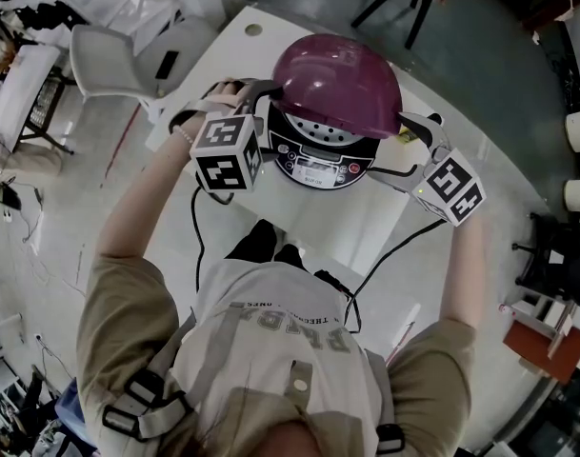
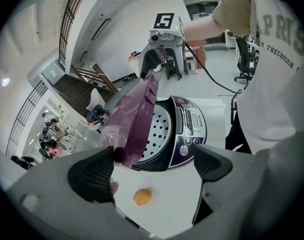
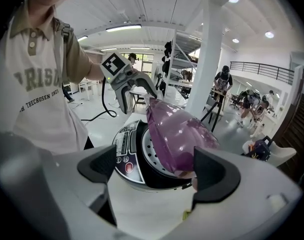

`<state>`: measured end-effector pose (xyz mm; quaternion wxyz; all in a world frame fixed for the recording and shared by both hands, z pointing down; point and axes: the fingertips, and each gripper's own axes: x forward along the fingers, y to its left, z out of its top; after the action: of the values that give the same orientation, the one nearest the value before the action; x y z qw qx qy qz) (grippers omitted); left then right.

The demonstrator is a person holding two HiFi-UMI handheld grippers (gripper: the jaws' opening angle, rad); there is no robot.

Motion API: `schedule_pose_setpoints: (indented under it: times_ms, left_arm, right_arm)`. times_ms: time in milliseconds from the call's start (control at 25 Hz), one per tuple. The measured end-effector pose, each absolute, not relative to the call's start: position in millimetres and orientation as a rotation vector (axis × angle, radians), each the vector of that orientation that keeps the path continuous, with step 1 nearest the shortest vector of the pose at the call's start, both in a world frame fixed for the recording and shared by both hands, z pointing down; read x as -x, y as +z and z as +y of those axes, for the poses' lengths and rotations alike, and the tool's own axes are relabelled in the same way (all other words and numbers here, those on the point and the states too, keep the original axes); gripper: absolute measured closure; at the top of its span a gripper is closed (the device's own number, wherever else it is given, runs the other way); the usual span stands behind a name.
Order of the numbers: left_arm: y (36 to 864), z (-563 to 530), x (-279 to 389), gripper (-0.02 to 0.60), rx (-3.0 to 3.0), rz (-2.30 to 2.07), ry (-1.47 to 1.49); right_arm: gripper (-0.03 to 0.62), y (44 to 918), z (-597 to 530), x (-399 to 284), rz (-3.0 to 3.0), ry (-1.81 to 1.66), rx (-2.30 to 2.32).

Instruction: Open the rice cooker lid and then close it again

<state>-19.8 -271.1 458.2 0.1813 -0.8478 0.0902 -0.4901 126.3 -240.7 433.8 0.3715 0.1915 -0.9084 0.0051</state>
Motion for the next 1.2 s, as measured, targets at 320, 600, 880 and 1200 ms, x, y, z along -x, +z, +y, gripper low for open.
schedule_pose_setpoints:
  times_ms: [320,600,880,1200]
  left_arm:
    - [474.2,-262.8,22.6,0.064,2.422,0.207,-1.423]
    - [487.8,-256.4,24.8,0.064,2.412,0.165,-1.462]
    - [500.0,-250.7,26.3,0.064,2.434,0.126,-1.490]
    - [508.8,-246.3,28.1,0.064,2.440,0.089,-1.517]
  right_arm:
    - [0.135,450.8,-233.3,-126.6,-2.302,0.035,-0.466]
    - [0.135,462.6,-228.0,-125.8,-2.294,0.063,-0.448]
    - [0.135,475.9,-222.2,-124.9,-2.270,0.086,-0.427]
    - [0.135,483.9,-217.6,-122.7,-2.237,0.104,-0.412]
